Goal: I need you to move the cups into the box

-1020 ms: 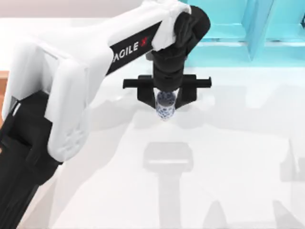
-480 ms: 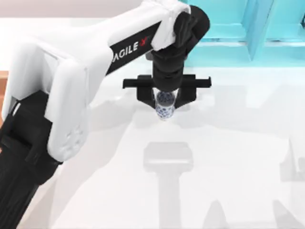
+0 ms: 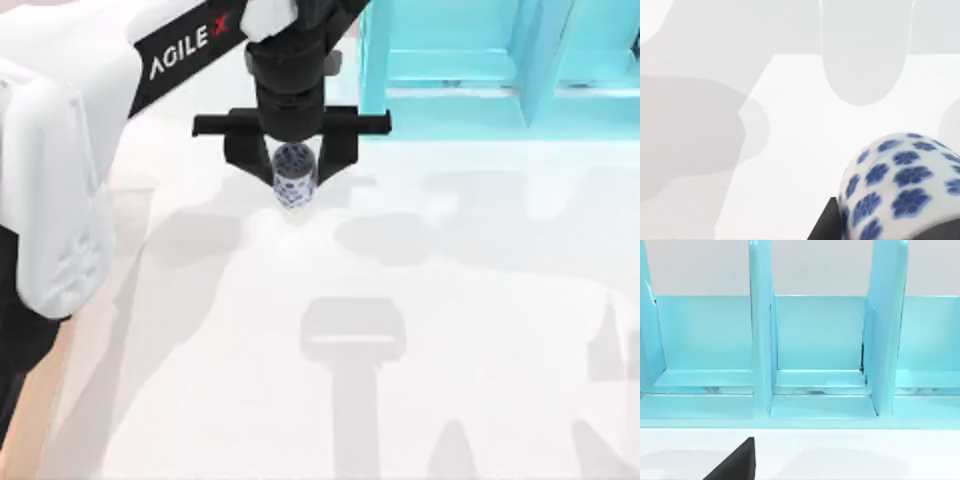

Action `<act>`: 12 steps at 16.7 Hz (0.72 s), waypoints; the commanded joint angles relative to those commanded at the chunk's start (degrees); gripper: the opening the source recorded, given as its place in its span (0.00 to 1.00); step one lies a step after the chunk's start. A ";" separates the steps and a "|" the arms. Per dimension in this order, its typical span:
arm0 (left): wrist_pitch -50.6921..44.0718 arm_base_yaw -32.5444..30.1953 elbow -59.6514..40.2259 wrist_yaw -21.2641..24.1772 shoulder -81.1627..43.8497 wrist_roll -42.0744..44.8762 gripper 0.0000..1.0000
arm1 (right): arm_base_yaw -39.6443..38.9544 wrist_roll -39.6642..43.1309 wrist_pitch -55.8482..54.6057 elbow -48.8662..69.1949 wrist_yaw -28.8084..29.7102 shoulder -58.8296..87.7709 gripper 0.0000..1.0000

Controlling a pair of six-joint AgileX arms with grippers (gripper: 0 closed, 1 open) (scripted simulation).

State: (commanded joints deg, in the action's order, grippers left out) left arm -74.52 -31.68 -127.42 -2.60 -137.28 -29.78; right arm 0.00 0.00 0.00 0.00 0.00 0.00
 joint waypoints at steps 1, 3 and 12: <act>-1.38 1.41 0.82 0.12 2.51 1.49 0.00 | 0.00 0.00 0.00 0.00 0.00 0.00 1.00; -3.72 3.72 2.30 0.33 5.89 3.94 0.00 | 0.00 0.00 0.00 0.00 0.00 0.00 1.00; -4.31 8.11 6.42 0.70 9.79 8.66 0.00 | 0.00 0.00 0.00 0.00 0.00 0.00 1.00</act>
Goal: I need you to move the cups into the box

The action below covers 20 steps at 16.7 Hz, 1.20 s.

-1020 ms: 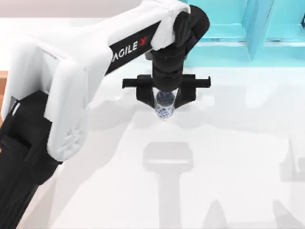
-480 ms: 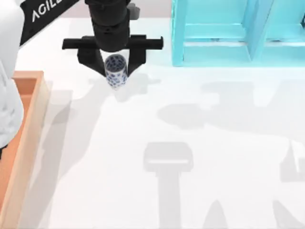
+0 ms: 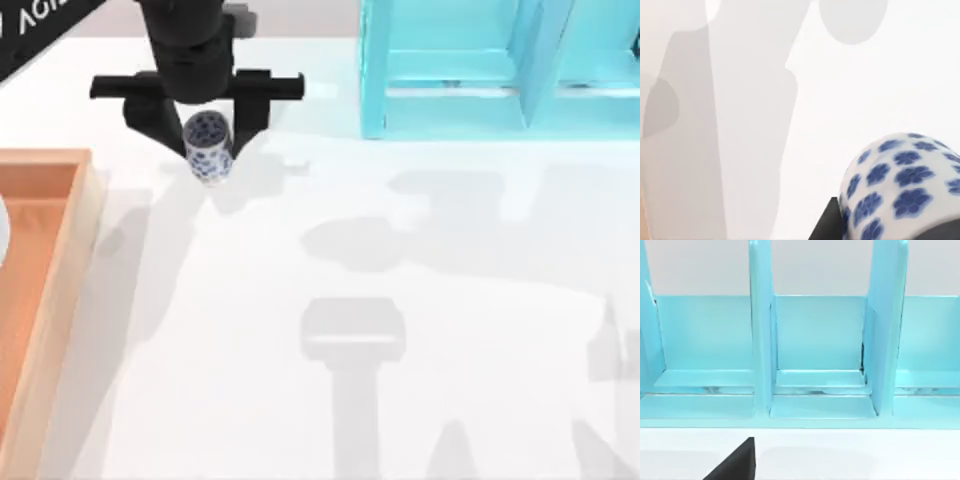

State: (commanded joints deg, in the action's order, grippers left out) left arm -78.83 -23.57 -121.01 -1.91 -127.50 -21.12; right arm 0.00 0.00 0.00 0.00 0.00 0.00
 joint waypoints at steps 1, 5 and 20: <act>0.11 2.39 2.24 0.22 1.77 2.36 0.00 | 0.00 0.00 0.00 0.00 0.00 0.00 1.00; 1.27 16.83 13.58 1.38 11.82 16.41 0.00 | 0.00 0.00 0.00 0.00 0.00 0.00 1.00; 6.08 40.18 35.98 3.86 29.93 39.54 0.00 | 0.00 0.00 0.00 0.00 0.00 0.00 1.00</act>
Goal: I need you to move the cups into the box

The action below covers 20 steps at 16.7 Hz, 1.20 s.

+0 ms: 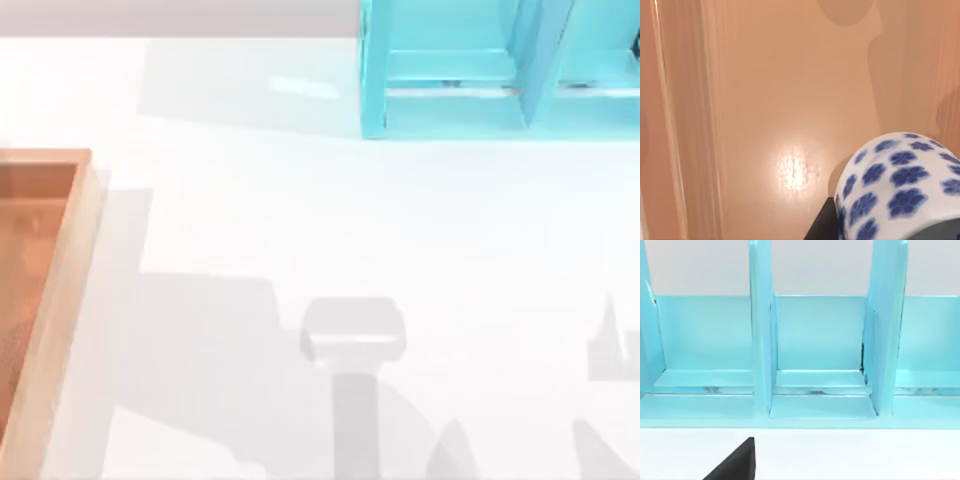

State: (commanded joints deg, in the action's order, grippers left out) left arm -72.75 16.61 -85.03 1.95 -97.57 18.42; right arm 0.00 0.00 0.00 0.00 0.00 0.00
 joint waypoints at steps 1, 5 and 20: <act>1.94 0.03 1.64 0.09 -0.15 -0.05 0.00 | 0.00 0.00 0.00 0.00 0.00 0.00 1.00; 10.78 0.28 9.16 0.11 -1.16 -0.18 0.00 | 0.00 0.00 0.00 0.00 0.00 0.00 1.00; 12.25 0.34 10.59 0.00 -1.41 -0.21 0.75 | 0.00 0.00 0.00 0.00 0.00 0.00 1.00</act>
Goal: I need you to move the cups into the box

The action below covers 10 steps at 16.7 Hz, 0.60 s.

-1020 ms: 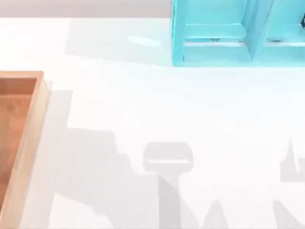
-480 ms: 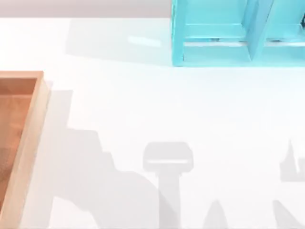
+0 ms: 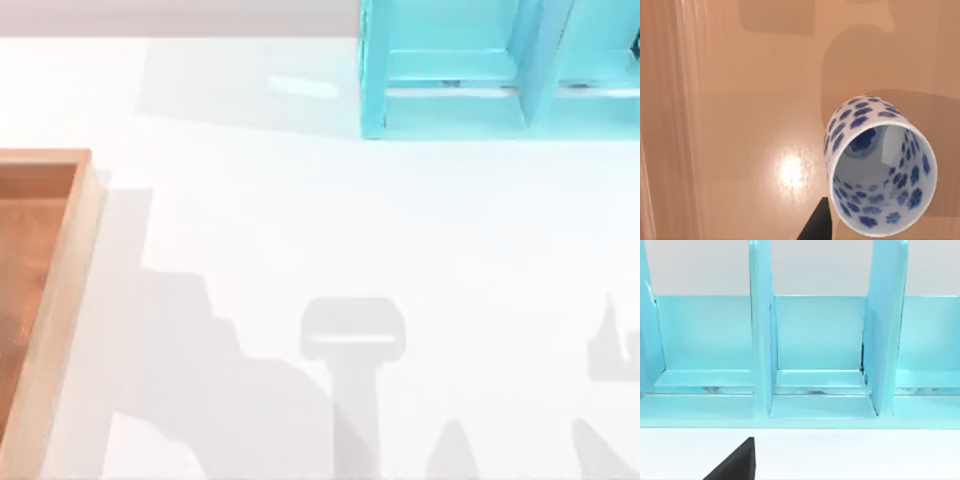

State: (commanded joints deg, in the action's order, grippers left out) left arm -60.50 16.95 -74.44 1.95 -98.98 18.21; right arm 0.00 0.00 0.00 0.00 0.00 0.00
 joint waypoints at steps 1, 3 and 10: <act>0.00 0.00 0.00 0.00 0.00 0.00 0.83 | 0.00 0.00 0.00 0.00 0.00 0.00 1.00; 0.00 0.00 0.00 0.00 0.00 0.00 0.98 | 0.00 0.00 0.00 0.00 0.00 0.00 1.00; 0.00 0.00 0.00 0.00 0.00 0.00 1.00 | 0.00 0.00 0.00 0.00 0.00 0.00 1.00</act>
State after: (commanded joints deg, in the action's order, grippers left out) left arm -60.50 16.95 -74.44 1.95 -98.98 18.21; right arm 0.00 0.00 0.00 0.00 0.00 0.00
